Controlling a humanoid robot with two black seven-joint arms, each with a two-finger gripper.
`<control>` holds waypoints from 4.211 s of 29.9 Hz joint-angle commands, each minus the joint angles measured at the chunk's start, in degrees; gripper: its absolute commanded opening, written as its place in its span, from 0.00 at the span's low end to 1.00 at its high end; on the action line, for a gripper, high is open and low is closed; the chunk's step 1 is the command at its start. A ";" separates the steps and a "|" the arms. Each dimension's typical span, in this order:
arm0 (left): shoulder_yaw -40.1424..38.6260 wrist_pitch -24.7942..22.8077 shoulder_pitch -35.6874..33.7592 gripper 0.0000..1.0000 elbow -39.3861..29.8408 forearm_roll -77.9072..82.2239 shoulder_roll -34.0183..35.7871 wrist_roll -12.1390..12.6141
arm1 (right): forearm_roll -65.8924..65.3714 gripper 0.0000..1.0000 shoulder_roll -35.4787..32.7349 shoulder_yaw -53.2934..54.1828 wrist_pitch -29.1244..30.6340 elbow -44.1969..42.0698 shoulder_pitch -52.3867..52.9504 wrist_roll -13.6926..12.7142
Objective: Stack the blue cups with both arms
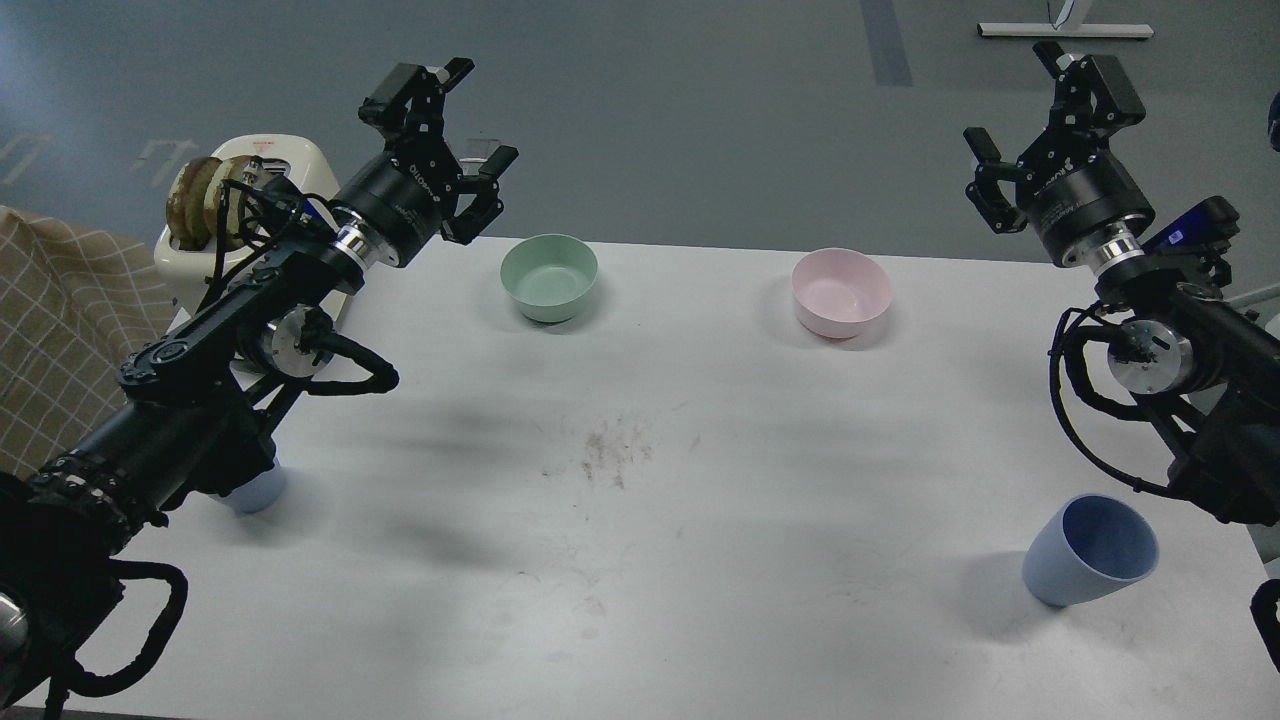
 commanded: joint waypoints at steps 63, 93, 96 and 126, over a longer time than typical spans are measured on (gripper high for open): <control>-2.87 0.83 2.24 0.98 -5.98 -1.18 -0.20 -4.48 | -0.20 1.00 -0.33 -0.32 4.20 5.41 -1.44 0.00; 2.67 1.79 7.59 0.98 -35.14 27.44 42.06 -7.46 | -0.20 1.00 -1.21 -0.41 4.11 5.94 -1.79 0.00; 2.76 2.23 10.13 0.98 -37.60 33.08 46.89 -7.87 | -0.20 1.00 -1.13 -0.41 4.11 5.94 -1.79 0.00; 27.72 26.49 20.34 0.98 -31.55 59.38 58.78 -7.87 | -0.38 1.00 -1.92 -0.32 3.84 7.17 -3.46 0.00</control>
